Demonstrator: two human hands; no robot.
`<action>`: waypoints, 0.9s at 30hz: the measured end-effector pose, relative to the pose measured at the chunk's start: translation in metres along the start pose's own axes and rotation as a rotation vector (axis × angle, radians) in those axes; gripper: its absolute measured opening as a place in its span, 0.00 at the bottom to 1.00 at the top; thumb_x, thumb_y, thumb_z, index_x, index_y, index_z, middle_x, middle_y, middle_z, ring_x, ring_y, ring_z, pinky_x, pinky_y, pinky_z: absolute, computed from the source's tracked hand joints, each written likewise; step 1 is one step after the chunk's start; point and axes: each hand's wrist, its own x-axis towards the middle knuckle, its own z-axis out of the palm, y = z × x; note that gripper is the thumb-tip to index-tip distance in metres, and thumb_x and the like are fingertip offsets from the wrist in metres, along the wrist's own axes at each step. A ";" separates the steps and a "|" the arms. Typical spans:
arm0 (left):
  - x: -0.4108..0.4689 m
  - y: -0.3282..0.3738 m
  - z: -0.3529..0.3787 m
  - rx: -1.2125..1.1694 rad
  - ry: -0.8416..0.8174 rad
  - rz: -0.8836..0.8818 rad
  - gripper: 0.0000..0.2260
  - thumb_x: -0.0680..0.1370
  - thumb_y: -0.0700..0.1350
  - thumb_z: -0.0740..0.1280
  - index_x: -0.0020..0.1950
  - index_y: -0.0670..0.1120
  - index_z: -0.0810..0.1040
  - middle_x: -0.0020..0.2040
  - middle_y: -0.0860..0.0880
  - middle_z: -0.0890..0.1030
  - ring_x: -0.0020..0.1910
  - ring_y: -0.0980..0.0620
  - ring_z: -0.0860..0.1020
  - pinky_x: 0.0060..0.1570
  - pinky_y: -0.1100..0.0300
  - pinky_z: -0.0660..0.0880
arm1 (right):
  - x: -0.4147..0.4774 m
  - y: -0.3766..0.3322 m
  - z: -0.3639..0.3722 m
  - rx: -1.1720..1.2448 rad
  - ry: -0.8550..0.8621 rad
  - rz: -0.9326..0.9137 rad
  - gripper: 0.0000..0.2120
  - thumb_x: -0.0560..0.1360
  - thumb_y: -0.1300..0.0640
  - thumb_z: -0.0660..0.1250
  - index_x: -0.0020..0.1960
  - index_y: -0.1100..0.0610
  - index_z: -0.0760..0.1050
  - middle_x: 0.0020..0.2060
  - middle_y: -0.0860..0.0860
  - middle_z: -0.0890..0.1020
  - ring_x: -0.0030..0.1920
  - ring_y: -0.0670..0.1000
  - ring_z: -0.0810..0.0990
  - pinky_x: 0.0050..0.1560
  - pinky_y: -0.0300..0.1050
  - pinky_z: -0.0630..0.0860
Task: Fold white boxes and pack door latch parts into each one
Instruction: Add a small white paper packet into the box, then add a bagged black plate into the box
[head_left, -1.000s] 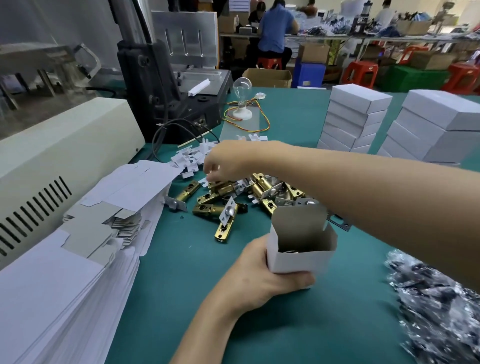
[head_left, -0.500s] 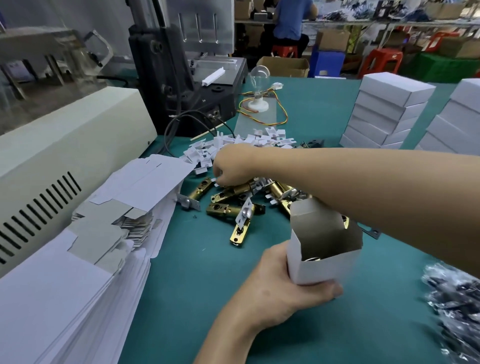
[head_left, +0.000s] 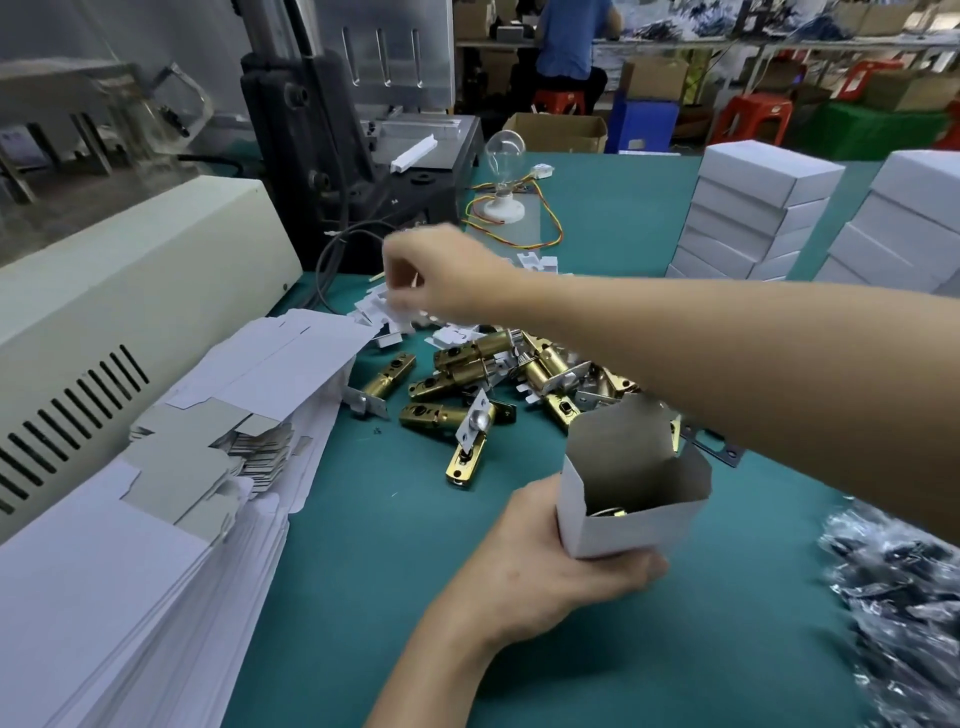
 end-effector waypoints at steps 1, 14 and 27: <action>0.000 0.000 0.000 -0.011 0.002 0.000 0.15 0.76 0.35 0.74 0.49 0.57 0.81 0.42 0.58 0.79 0.41 0.57 0.75 0.42 0.64 0.75 | -0.005 -0.004 -0.016 0.078 0.066 0.017 0.05 0.79 0.57 0.70 0.49 0.59 0.77 0.44 0.49 0.80 0.47 0.50 0.78 0.45 0.38 0.76; 0.001 -0.001 0.000 0.035 0.195 -0.079 0.18 0.71 0.46 0.80 0.58 0.58 0.83 0.54 0.53 0.87 0.54 0.54 0.85 0.53 0.58 0.81 | -0.239 -0.011 -0.102 0.299 0.249 0.101 0.01 0.76 0.55 0.73 0.47 0.51 0.83 0.43 0.46 0.86 0.42 0.49 0.84 0.44 0.52 0.79; -0.003 0.004 0.005 0.092 0.159 -0.026 0.13 0.74 0.45 0.78 0.56 0.58 0.83 0.49 0.56 0.86 0.49 0.60 0.82 0.49 0.64 0.78 | -0.268 -0.012 -0.077 -0.011 0.090 0.154 0.07 0.79 0.48 0.70 0.52 0.46 0.85 0.51 0.44 0.75 0.53 0.42 0.73 0.55 0.35 0.69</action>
